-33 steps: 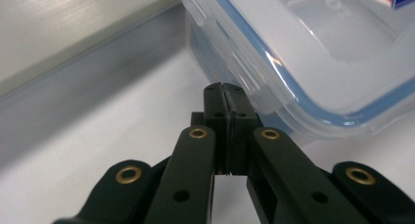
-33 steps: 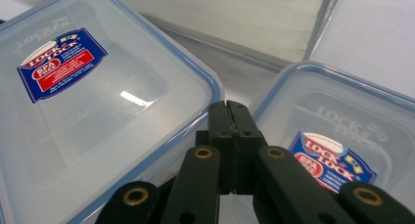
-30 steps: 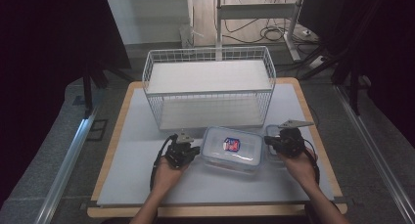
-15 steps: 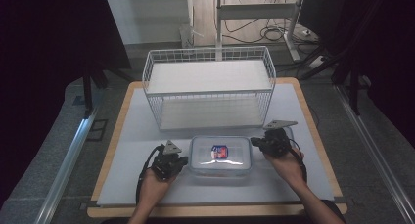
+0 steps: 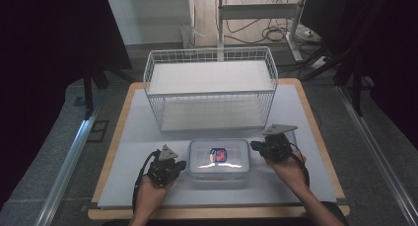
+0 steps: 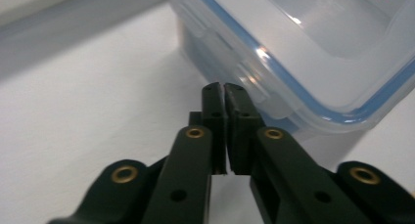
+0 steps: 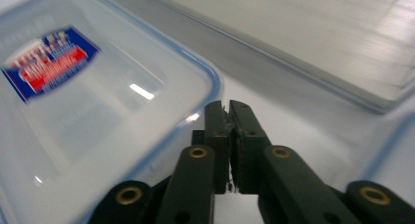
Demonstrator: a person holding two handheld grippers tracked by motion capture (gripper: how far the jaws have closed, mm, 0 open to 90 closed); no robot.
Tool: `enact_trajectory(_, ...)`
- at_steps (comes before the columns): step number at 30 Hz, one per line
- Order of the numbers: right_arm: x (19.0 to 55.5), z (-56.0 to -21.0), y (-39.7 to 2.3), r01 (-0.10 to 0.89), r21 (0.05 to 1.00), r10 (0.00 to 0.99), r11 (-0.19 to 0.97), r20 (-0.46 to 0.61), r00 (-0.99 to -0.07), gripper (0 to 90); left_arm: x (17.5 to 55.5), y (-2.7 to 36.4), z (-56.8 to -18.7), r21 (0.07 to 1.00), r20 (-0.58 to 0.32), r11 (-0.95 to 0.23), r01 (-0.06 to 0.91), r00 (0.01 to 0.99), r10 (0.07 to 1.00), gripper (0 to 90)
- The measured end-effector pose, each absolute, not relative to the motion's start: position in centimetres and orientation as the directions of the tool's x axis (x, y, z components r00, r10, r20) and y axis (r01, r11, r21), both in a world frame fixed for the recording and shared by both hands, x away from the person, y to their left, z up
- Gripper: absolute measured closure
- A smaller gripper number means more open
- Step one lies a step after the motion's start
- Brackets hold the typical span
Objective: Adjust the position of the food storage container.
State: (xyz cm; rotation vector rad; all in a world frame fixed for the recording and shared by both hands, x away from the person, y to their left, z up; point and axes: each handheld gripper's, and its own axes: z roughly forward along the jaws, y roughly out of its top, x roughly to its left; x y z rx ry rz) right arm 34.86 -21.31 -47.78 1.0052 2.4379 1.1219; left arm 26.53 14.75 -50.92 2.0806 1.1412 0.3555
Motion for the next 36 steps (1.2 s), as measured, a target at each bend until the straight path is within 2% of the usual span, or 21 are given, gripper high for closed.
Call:
enact_trajectory(7, 33.1, -47.0, -23.2, 0.418, 0.776, 0.679, 0.471, -0.016, -0.734, 73.2, 25.3, 16.9, -50.9, 0.725, -0.048, -0.339, 0.599, 0.535, 0.843, 69.2)
enact_trajectory(14, 32.3, -47.0, -24.5, 0.424, 0.777, 0.684, 0.464, -0.01, -0.729, 63.3, 24.4, 17.6, -51.2, 0.743, -0.023, -0.337, 0.578, 0.526, 0.85, 52.0)
enact_trajectory(21, 31.3, -47.3, -24.9, 0.429, 0.765, 0.676, 0.48, -0.012, -0.737, 53.7, 23.9, 17.7, -51.3, 0.754, -0.026, -0.337, 0.564, 0.539, 0.842, 40.9)
enact_trajectory(33, 29.9, -47.7, -25.7, 0.414, 0.766, 0.66, 0.492, -0.019, -0.751, 43.0, 23.3, 18.0, -51.6, 0.778, -0.02, -0.324, 0.539, 0.536, 0.844, 20.4)
enact_trajectory(36, 29.7, -47.9, -25.7, 0.41, 0.764, 0.654, 0.498, -0.02, -0.756, 40.0, 23.3, 18.0, -51.7, 0.777, -0.02, -0.323, 0.541, 0.534, 0.845, 18.2)
